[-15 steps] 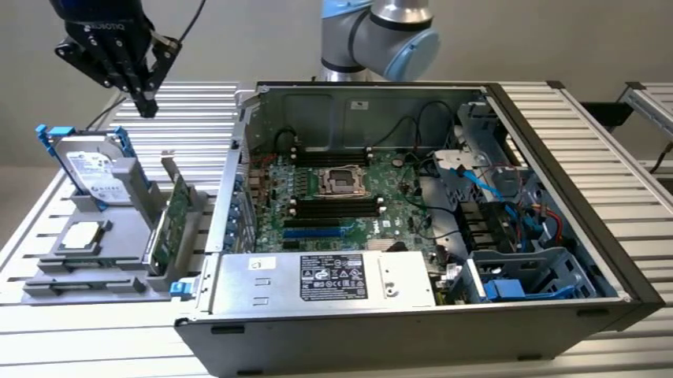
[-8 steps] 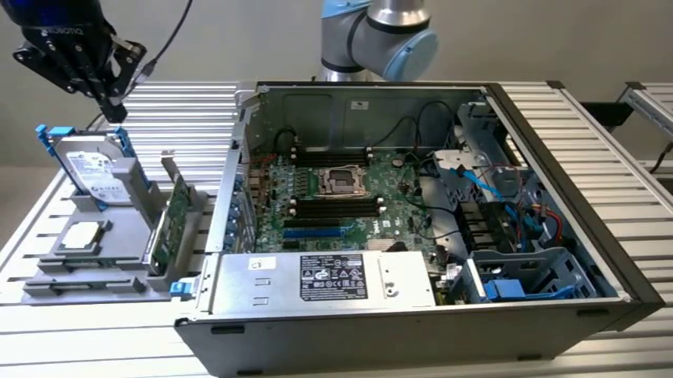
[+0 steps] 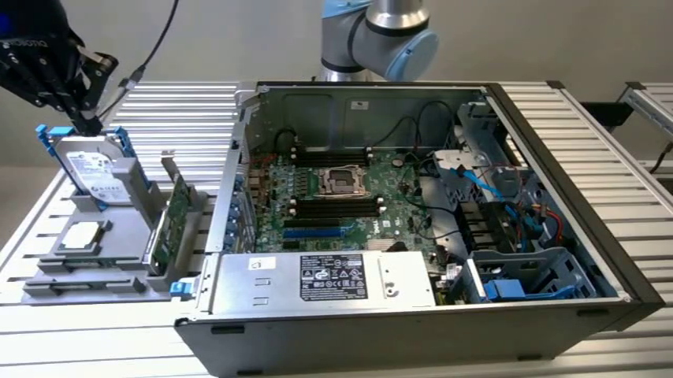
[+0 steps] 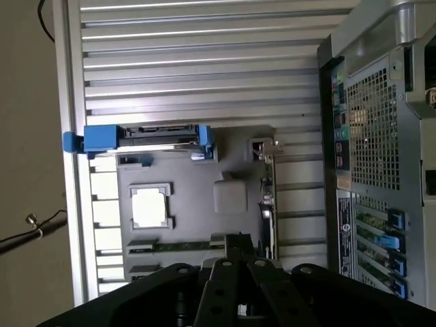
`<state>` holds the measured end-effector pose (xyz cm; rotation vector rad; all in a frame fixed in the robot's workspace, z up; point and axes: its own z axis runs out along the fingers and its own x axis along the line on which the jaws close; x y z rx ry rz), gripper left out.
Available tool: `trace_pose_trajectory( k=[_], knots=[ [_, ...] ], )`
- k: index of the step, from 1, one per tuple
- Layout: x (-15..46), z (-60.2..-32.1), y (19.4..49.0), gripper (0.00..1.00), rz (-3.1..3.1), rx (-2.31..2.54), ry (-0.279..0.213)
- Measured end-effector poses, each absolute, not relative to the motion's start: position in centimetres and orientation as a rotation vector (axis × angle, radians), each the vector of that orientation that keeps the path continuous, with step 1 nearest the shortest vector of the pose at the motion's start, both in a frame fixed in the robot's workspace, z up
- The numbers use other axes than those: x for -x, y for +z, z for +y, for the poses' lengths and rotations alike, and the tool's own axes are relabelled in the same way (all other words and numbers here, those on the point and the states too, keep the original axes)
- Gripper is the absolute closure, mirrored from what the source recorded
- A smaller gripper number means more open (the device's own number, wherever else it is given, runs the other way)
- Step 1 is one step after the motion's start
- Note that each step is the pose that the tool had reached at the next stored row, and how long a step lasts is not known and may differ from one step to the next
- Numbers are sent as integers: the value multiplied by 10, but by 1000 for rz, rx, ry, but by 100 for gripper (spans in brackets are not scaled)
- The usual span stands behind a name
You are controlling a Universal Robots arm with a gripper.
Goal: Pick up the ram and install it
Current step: 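Reach for the ram, then pick up the ram and move it above insertion slot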
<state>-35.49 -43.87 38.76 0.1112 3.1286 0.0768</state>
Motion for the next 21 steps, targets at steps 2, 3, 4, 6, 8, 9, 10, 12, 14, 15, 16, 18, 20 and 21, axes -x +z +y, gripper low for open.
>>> trace_pose_trajectory(
  k=[2,3,4,6,8,9,10,12,14,15,16,18,20,21],
  knots=[
    [360,-445,387,89,3129,-111,77],
    [362,-449,387,89,3129,-111,78],
    [365,-453,387,89,3128,-111,78],
    [369,-460,387,89,3129,-111,78],
    [373,-467,387,89,3129,-111,79],
    [376,-470,387,89,3129,-111,79],
    [380,-472,387,89,3128,-112,79],
    [389,-474,386,89,3129,-111,79],
    [392,-474,386,89,3129,-111,79],
    [392,-474,386,89,3129,-111,79],
    [392,-474,386,89,3128,-111,79],
    [392,-474,386,89,3129,-111,79],
    [392,-474,386,89,3129,-111,79],
    [392,-474,386,89,3129,-111,79]
  ],
)
